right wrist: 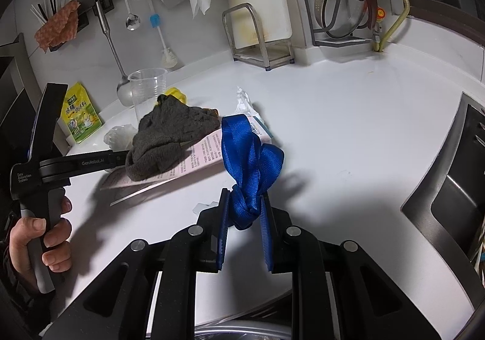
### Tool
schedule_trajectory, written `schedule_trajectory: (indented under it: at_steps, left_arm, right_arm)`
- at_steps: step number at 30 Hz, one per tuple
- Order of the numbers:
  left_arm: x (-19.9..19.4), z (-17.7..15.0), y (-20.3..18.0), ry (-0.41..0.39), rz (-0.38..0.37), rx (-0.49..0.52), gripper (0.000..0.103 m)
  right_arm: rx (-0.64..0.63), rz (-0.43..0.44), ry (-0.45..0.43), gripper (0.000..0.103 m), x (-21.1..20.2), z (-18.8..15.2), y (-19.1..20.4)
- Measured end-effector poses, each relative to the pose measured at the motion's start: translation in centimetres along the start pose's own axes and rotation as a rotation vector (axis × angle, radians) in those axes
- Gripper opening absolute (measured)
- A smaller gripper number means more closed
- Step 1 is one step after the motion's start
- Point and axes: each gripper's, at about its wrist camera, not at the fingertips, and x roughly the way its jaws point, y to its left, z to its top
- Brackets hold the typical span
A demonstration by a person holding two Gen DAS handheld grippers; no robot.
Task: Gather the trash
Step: 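Grasp the blue ribbon tag with the right gripper while the left gripper grasps the plastic bag, then carry the plastic bag and blue ribbon over the grey bin with both grippers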
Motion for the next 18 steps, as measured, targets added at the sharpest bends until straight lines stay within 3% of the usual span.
schedule_trajectory:
  at_steps: [9,18]
  left_arm:
    - [-4.2,-0.5,-0.3,-0.098,-0.002,0.024,0.039]
    - [-8.9,-3.1,-0.1,-0.155,0.002,0.016,0.039]
  right_arm:
    - [0.004,0.007,-0.008,0.019,-0.8,-0.4,0.0]
    - [0.018,0.010,-0.033,0.019,-3.0,-1.2,-0.2]
